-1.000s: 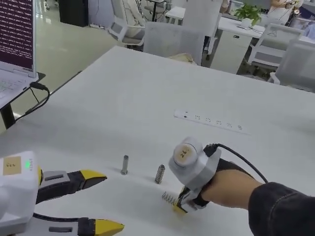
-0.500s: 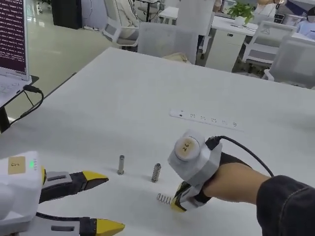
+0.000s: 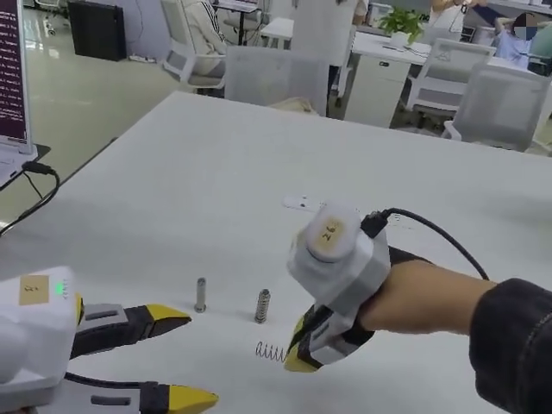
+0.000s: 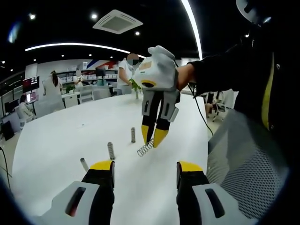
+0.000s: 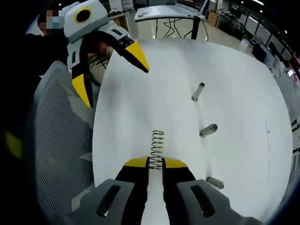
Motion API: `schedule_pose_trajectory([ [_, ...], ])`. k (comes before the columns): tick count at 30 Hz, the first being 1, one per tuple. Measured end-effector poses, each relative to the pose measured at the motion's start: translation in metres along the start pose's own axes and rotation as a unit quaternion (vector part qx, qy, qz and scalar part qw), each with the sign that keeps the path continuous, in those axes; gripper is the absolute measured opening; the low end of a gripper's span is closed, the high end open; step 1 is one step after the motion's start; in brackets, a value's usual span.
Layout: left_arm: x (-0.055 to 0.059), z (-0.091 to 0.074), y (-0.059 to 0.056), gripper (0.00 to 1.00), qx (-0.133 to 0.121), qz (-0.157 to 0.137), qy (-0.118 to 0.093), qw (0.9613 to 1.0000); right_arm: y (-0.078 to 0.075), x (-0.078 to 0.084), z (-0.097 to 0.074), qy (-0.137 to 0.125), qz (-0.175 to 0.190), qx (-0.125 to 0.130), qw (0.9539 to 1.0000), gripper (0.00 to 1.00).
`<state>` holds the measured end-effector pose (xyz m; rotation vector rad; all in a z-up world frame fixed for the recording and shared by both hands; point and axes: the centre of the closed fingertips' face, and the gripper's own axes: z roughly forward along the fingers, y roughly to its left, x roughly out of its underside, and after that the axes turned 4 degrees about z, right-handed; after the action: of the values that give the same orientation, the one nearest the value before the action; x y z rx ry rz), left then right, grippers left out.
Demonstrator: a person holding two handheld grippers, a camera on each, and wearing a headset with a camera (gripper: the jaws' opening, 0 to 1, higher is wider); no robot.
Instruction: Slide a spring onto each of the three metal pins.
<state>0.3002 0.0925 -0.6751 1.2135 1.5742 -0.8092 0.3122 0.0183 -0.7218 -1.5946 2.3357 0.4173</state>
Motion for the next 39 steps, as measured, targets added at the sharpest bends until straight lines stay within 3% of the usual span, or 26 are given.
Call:
schedule_pose_trajectory([
  [9,-0.007,0.008,-0.012,0.45,0.027,0.012,-0.002,0.9996,0.026,-0.022,-0.024,-0.014,-0.057,-0.026,0.9979,0.08],
  [18,-0.017,0.013,-0.025,0.4,0.049,0.025,-0.009,0.9984,0.044,-0.027,-0.032,-0.009,-0.114,-0.044,0.9925,0.08],
  [26,-0.022,0.015,-0.034,0.29,0.067,0.035,-0.018,0.997,0.055,-0.03,-0.035,-0.013,-0.145,-0.057,0.9878,0.08],
  [39,-0.027,0.018,-0.041,0.12,0.086,0.043,-0.028,0.995,0.061,-0.034,-0.035,-0.016,-0.16,-0.064,0.9849,0.08],
])
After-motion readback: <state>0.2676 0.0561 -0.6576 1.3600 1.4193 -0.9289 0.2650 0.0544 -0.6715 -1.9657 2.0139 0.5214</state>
